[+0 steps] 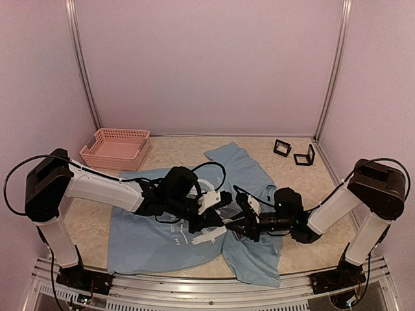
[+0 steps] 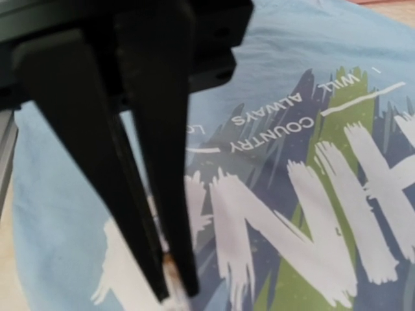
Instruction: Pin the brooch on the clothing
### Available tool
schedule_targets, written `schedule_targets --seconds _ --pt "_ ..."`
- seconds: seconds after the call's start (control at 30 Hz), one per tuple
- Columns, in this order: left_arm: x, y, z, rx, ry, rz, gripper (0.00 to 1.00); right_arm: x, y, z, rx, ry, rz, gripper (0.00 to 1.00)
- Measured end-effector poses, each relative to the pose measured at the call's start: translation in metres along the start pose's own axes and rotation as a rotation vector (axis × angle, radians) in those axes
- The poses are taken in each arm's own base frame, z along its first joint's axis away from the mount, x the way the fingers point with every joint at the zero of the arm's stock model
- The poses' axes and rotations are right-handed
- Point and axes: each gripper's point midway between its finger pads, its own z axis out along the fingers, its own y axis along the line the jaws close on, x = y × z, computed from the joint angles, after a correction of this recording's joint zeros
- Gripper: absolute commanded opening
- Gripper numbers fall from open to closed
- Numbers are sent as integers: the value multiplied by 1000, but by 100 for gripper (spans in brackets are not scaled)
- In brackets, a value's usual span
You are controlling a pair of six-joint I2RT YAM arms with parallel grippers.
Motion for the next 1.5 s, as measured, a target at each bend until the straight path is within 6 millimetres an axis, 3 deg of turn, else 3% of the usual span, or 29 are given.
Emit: schedule_targets --seconds 0.37,0.53,0.63,0.8,1.0,1.13,1.27,1.5 --pt "3 -4 1 13 12 -2 0 -4 -7 -12 40 -2 -41 43" --pt "5 -5 1 6 24 -1 0 -7 -1 -20 23 -7 -85 44" --pt "7 -1 3 -46 46 16 0 -12 -2 -30 44 -20 -105 44" --pt "17 -2 12 -211 129 152 0 -20 -21 -41 164 -19 -113 44" --pt "21 -9 13 -348 215 326 29 -21 -37 -49 272 -1 -99 45" --pt "28 -11 12 -372 272 379 41 -15 -49 -54 346 29 -67 45" --pt "35 -27 13 -354 322 409 53 -7 -67 -57 443 84 5 42" --pt "29 -62 5 -262 327 395 62 -11 -103 -61 629 167 186 14"
